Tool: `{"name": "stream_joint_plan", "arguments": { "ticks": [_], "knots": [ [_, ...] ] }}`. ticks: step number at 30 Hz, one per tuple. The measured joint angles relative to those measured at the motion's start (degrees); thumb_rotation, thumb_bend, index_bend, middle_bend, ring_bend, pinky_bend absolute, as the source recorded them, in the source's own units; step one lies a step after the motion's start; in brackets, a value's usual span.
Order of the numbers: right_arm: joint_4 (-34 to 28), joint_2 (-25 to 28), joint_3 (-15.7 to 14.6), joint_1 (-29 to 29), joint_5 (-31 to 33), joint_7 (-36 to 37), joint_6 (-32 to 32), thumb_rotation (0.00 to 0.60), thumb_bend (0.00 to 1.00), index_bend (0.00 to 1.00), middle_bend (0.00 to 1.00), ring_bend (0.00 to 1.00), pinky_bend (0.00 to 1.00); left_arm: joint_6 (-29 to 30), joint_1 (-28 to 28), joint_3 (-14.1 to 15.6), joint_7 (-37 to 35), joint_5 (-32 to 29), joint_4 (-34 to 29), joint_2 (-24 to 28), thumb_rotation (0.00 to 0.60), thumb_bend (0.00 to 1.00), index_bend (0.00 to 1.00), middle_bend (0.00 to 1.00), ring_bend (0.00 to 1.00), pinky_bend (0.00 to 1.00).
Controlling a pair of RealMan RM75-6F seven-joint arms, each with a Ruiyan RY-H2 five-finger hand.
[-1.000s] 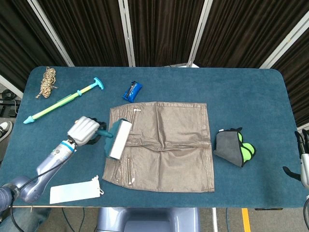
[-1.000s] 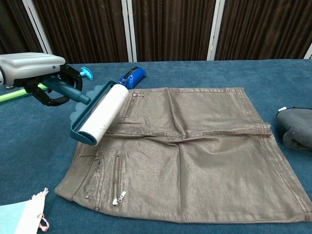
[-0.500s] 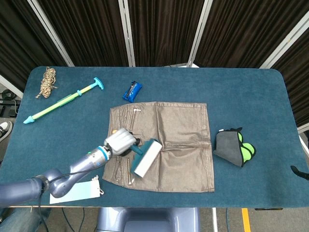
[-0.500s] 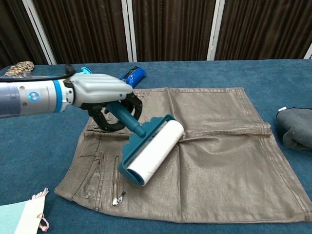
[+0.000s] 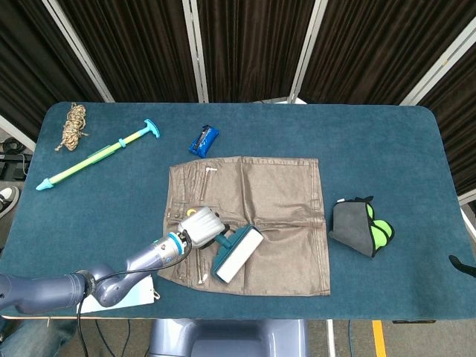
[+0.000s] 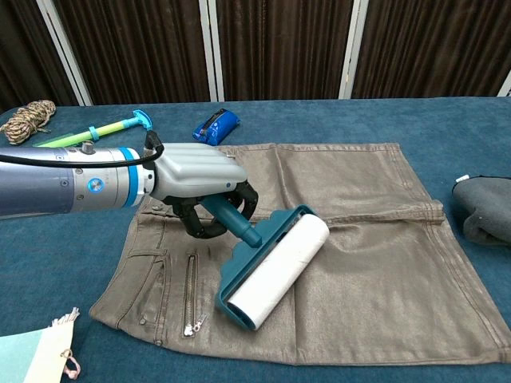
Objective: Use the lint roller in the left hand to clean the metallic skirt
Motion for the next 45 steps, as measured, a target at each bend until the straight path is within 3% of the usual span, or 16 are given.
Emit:
{"name": "stream_joint_plan", "arguments": {
  "ticks": [11,23,35,45],
  "knots": [
    [0.2,-0.39,-0.15,0.26,0.16,-0.77,-0.27,0.6,0.0,0.0,0.0,0.0,0.0,1.09,-0.44,2.48,5.67,-7.26,1.09,5.16,0.6,1.0,0.8,0.6,0.47,0.55],
    [0.36,-0.91,-0.31,0.74,0.45,-1.95,-0.93,0.6,0.0,0.0,0.0,0.0,0.0,2.12,1.14,5.14,4.12,-9.4,4.54,9.95,0.6,1.0,0.8,0.6,0.47,0.55],
    [0.32,-0.64,-0.22,0.57,0.71,-1.45,-0.72,0.6,0.0,0.0,0.0,0.0,0.0,2.93,0.35,5.52,3.95,-7.37,3.36,8.05,0.6,1.0,0.8,0.6,0.47,0.55],
    [0.26,-0.15,-0.2,0.21,0.33,-0.13,-0.18,0.6,0.0,0.0,0.0,0.0,0.0,2.76,-3.08,5.87,12.22,-11.6,0.37,2.81,0.6,1.0,0.8,0.6,0.47,0.55]
  ]
}}
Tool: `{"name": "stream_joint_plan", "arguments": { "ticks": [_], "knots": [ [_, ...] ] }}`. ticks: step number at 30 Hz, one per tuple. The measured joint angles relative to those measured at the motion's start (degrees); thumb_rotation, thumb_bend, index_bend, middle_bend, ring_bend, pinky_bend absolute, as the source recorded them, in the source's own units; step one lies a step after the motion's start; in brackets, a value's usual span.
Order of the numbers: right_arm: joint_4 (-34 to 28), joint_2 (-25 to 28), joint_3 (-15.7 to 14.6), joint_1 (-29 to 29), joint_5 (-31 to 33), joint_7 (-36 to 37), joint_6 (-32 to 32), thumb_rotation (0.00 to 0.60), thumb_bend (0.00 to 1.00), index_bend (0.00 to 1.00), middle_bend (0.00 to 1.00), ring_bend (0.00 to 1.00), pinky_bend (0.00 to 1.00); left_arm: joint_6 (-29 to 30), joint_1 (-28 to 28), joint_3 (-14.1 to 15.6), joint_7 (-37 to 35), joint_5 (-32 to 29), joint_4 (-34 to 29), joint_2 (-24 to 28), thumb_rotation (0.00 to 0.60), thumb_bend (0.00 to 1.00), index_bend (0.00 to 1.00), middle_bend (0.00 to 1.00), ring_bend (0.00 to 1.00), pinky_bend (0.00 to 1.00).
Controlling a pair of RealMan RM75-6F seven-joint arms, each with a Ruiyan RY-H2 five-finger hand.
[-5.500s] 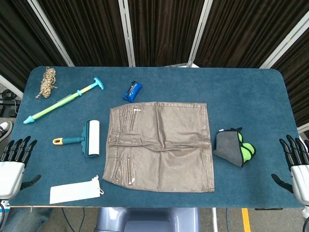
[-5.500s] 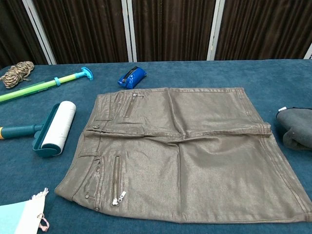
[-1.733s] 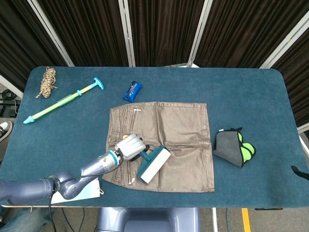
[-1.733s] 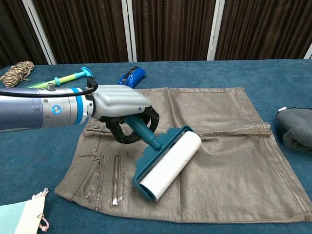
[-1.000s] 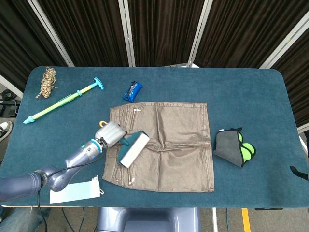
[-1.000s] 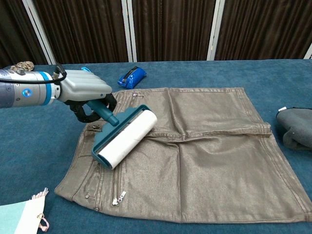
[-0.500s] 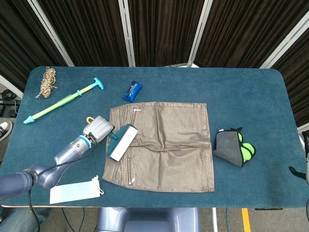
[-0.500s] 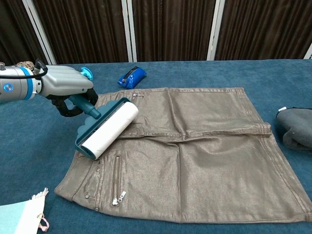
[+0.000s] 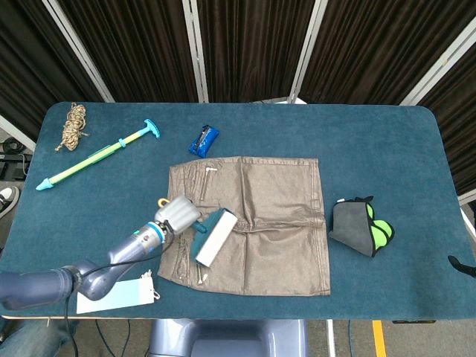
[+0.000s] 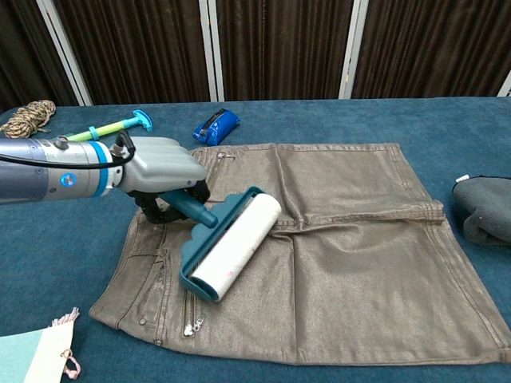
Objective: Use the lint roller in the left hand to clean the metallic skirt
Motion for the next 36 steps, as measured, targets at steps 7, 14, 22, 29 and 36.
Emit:
{"name": "stream_joint_plan", "arguments": {
  "ticks": [7,14,22,29,36],
  "knots": [
    [0.24,0.23,0.01,-0.23,0.12,0.68,0.06,0.6,0.0,0.0,0.0,0.0,0.0,0.94,-3.53,-0.1,6.5,-6.32,-2.43,-3.75,0.6,1.0,0.8,0.6,0.47,0.55],
    [0.11,0.25,-0.04,-0.39,-0.08,0.61,0.45,0.6,0.0,0.0,0.0,0.0,0.0,3.61,-7.61,-0.27,12.76,-13.09,-4.79,-6.88,0.6,1.0,0.8,0.61,0.47,0.55],
    [0.08,0.14,-0.14,-0.38,-0.26,0.32,0.5,0.6,0.0,0.0,0.0,0.0,0.0,6.21,-10.39,0.66,16.39,-19.08,-7.56,-6.92,0.6,1.0,0.81,0.62,0.47,0.56],
    [-0.04,-0.03,-0.32,-0.35,-0.51,-0.26,0.58,0.6,0.0,0.0,0.0,0.0,0.0,8.91,-11.94,3.3,19.11,-25.98,-9.91,-3.28,0.6,1.0,0.81,0.62,0.47,0.56],
    [-0.35,-0.17,-0.43,-0.3,-0.74,-0.83,0.72,0.6,0.0,0.0,0.0,0.0,0.0,10.89,-12.24,6.6,19.91,-30.11,-11.64,2.79,0.6,1.0,0.81,0.62,0.47,0.56]
  ]
}}
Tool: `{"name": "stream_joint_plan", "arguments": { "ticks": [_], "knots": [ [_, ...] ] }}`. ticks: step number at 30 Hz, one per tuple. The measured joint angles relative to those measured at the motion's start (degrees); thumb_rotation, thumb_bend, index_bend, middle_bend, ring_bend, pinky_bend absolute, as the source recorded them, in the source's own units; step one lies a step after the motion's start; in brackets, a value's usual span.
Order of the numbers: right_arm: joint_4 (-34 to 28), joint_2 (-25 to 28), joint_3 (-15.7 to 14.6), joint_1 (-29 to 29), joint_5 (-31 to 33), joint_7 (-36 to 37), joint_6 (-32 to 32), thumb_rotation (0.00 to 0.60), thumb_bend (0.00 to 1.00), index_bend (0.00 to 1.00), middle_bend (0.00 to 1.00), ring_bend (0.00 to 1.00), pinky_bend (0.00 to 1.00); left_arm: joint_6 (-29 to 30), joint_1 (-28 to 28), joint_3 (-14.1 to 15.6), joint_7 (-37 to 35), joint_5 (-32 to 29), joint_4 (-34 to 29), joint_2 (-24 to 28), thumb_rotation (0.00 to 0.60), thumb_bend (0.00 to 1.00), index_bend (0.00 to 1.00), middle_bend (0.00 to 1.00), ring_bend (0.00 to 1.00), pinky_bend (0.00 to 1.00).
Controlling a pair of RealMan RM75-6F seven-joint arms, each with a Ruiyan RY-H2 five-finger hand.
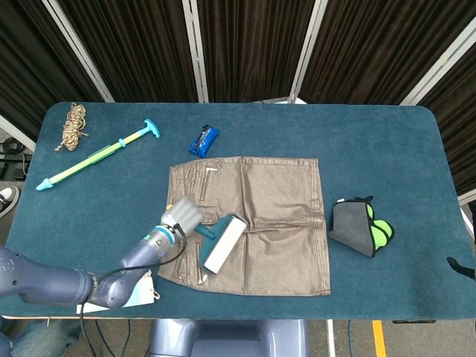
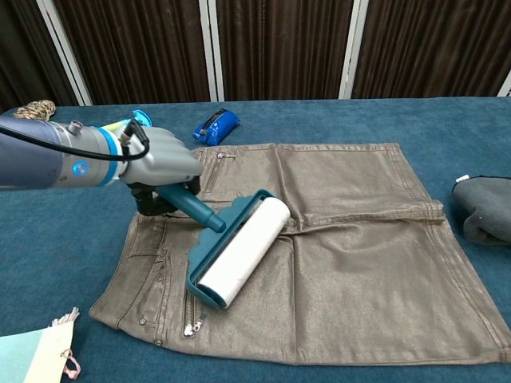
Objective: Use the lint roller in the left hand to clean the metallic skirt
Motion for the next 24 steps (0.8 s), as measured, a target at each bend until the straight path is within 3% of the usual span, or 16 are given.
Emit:
{"name": "stream_joint_plan", "arguments": {
  "ticks": [10,24],
  "knots": [
    [-0.53,-0.33,-0.23,0.35,-0.74,-1.05,0.06,0.6,0.0,0.0,0.0,0.0,0.0,1.08,1.47,2.63,-2.63,0.27,-0.43,5.63,0.6,1.0,0.81,0.62,0.47,0.56],
    [-0.64,0.38,-0.1,-0.01,-0.8,0.52,0.39,0.6,0.0,0.0,0.0,0.0,0.0,2.04,1.1,1.87,-2.48,1.6,-0.99,1.97,0.6,1.0,0.81,0.62,0.48,0.56]
  ]
}}
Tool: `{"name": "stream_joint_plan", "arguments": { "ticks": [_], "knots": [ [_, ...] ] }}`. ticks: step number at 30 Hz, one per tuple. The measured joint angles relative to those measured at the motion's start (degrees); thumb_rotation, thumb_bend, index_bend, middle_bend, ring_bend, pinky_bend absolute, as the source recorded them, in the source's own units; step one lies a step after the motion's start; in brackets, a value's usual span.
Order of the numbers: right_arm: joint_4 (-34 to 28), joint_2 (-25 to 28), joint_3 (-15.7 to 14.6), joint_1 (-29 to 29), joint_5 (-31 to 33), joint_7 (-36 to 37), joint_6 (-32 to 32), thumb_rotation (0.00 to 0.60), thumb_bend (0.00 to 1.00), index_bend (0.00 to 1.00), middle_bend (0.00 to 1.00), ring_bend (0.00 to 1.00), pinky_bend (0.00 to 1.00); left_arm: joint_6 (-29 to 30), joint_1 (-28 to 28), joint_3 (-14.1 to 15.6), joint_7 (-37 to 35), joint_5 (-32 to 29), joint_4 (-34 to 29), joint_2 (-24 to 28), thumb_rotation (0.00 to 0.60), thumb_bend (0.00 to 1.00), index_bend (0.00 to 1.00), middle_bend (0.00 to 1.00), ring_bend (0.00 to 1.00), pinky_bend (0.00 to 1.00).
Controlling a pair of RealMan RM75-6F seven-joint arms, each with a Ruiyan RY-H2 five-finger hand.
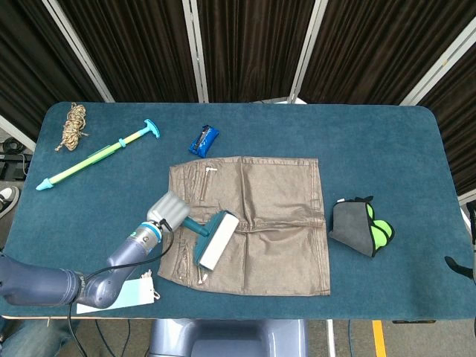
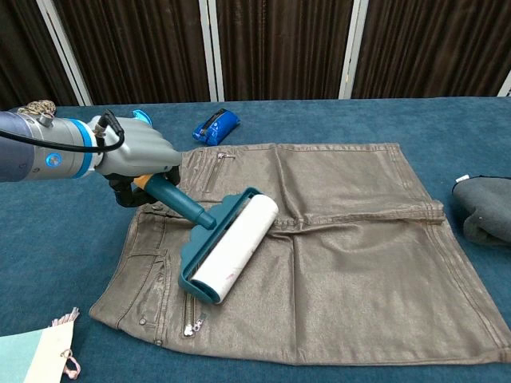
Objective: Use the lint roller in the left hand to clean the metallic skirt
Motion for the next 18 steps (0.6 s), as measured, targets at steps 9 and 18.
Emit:
{"name": "stream_joint_plan", "arguments": {
  "ticks": [9,18],
  "knots": [
    [0.14,0.21,-0.06,-0.23,-0.18,0.63,0.2,0.6,0.0,0.0,0.0,0.0,0.0,1.14,-1.58,-1.71,1.49,-1.2,-1.25,-5.05,0.6,1.0,0.82,0.62,0.48,0.56],
    [0.31,0.28,-0.11,-0.43,-0.21,0.91,0.35,0.6,0.0,0.0,0.0,0.0,0.0,3.08,-2.32,-1.92,2.84,-2.7,-0.87,-7.15,0.6,1.0,0.85,0.65,0.51,0.6]
  ]
}}
